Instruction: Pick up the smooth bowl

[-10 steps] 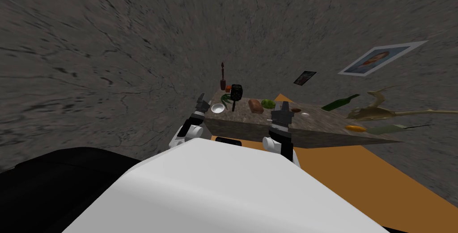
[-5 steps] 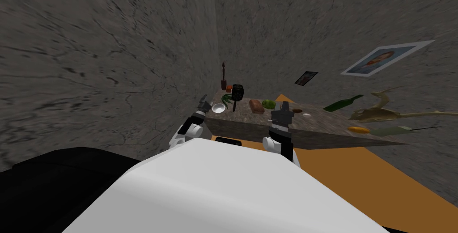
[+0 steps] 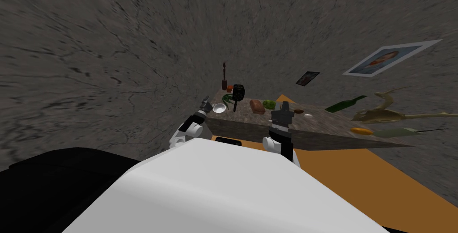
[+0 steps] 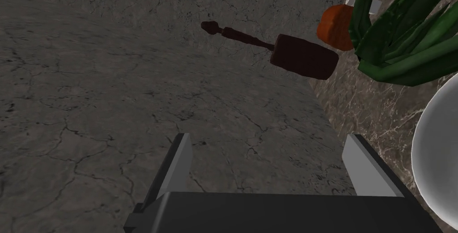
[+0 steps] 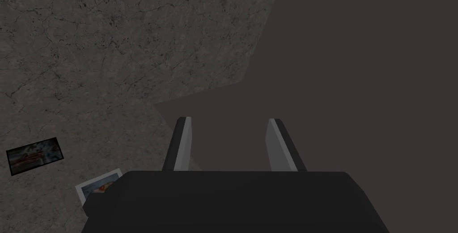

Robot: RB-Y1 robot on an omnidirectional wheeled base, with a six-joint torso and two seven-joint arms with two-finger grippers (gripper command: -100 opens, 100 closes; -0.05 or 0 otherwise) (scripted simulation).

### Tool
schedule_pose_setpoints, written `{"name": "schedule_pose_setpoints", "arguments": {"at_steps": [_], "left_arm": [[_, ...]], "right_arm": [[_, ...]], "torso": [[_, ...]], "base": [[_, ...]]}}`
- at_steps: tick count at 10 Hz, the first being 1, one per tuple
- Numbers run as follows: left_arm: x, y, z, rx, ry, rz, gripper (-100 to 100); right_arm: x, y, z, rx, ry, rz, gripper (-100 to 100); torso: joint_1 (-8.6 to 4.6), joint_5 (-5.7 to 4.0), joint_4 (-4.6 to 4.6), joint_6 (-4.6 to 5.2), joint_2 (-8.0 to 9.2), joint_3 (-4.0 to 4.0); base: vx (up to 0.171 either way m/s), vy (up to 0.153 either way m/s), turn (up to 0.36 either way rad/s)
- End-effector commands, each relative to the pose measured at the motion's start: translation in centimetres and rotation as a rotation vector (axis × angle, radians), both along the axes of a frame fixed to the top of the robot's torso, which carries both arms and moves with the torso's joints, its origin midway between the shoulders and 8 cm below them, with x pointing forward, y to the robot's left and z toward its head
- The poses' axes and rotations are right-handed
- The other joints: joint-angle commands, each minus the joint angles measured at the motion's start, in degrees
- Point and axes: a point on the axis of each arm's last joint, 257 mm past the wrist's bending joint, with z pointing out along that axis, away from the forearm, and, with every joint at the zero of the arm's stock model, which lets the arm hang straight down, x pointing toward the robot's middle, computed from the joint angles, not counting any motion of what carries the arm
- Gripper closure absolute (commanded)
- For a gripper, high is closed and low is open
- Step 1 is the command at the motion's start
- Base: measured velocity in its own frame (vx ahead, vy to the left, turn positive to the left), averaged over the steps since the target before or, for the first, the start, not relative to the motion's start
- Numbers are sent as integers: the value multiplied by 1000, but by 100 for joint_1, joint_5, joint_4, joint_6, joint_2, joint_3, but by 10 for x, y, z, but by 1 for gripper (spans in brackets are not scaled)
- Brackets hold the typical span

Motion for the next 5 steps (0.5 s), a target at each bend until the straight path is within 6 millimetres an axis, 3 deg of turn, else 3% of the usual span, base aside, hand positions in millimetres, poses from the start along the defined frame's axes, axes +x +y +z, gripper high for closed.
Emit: {"name": "schedule_pose_setpoints", "arguments": {"at_steps": [1,5], "left_arm": [[2,-2,-9,-5,40,-9,-100],[7,-10,-28,-20,135,-41,-100]], "right_arm": [[0,0,0,0,0,0,0],[0,0,0,0,0,0,0]], "torso": [[0,0,0,0,0,0],[-3,0,0,0,0,0]], "base": [[-1,5,8],[0,1,4]]}}
